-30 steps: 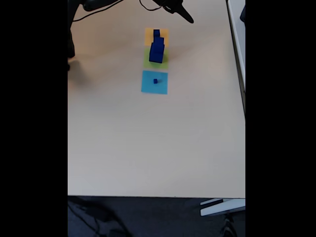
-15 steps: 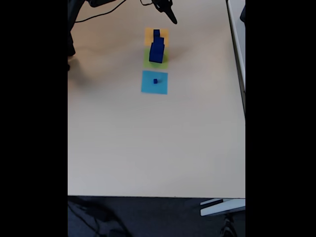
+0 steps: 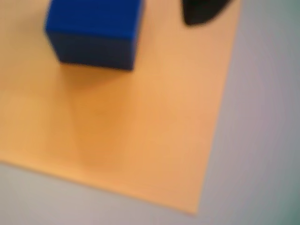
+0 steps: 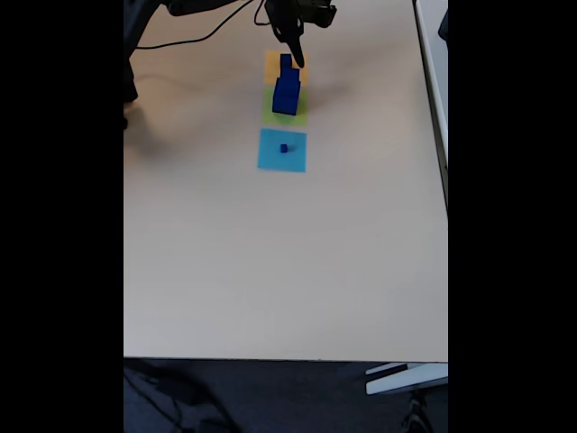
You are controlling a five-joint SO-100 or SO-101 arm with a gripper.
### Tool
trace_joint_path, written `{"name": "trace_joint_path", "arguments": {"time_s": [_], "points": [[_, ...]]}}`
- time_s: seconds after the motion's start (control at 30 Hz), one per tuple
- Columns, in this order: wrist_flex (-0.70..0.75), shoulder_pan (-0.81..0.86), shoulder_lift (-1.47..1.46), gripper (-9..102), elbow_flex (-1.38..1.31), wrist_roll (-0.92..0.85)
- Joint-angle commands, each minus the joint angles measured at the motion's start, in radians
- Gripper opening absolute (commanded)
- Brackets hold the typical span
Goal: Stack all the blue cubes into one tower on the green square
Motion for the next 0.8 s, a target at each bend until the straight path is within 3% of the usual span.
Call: {"name": "trace_joint_path", "arguments": {"time_s": [0.0,0.77], "points": [[0.011,-0.02,0.002,33,-0.052,0.017],[0.035,-0.003,-0.02,31,-0.002,0.015]]}}
